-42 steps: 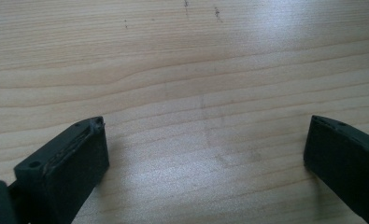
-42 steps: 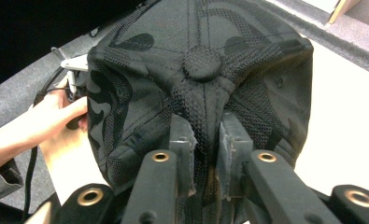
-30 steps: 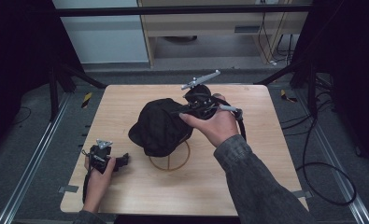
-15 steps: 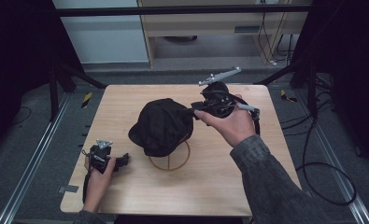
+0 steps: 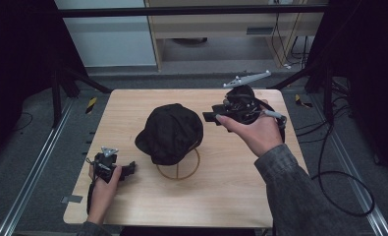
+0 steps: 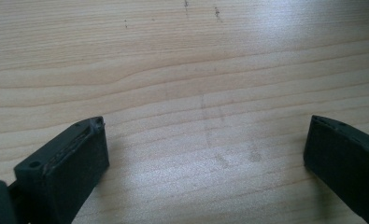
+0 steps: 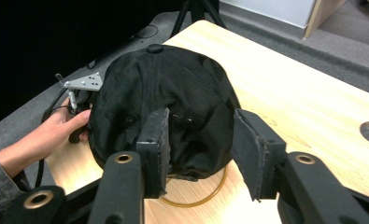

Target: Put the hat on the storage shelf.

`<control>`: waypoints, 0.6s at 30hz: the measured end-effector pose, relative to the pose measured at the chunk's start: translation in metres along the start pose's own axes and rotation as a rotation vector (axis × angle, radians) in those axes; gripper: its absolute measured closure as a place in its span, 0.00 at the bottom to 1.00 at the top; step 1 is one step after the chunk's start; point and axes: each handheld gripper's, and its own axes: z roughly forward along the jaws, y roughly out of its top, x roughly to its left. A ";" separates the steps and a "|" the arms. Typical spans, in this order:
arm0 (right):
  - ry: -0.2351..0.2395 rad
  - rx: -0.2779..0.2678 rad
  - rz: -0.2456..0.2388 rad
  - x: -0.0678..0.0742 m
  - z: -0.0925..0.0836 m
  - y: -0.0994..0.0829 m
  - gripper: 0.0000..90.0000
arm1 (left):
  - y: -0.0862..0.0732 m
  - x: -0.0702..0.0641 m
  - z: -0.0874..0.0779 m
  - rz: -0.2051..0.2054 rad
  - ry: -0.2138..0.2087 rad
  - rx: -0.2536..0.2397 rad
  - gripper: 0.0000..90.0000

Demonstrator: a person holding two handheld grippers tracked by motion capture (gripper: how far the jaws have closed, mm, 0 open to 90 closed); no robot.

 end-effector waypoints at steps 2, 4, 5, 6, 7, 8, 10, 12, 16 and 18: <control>-0.004 -0.003 0.002 -0.001 -0.002 -0.001 0.60 | 0.000 0.000 0.000 0.000 0.000 0.000 0.00; -0.015 -0.012 0.010 -0.005 -0.008 -0.002 0.55 | 0.000 0.000 0.000 0.000 0.000 0.000 0.00; -0.015 -0.012 0.010 -0.005 -0.008 -0.002 0.55 | 0.000 0.000 0.000 0.000 0.000 0.000 0.00; -0.025 -0.022 0.017 -0.008 -0.013 -0.003 0.52 | 0.000 0.000 0.000 0.000 0.000 0.000 0.00; -0.025 -0.022 0.017 -0.008 -0.013 -0.003 0.52 | 0.000 0.000 0.000 0.000 0.000 0.000 0.00; -0.030 -0.026 0.023 -0.009 -0.016 -0.003 0.50 | 0.000 0.000 0.000 0.000 0.000 0.000 0.00; -0.041 -0.038 0.029 -0.013 -0.022 -0.004 0.47 | 0.000 0.000 0.000 0.000 0.000 0.000 0.00; -0.059 -0.051 0.042 -0.019 -0.029 -0.005 0.43 | 0.000 0.000 0.000 0.000 0.001 0.000 0.00; -0.073 -0.057 0.051 -0.022 -0.032 -0.007 0.40 | 0.000 0.000 0.000 0.000 0.000 0.000 0.00; -0.083 -0.065 0.054 -0.024 -0.035 -0.007 0.36 | 0.000 0.000 0.000 0.000 0.001 0.000 0.00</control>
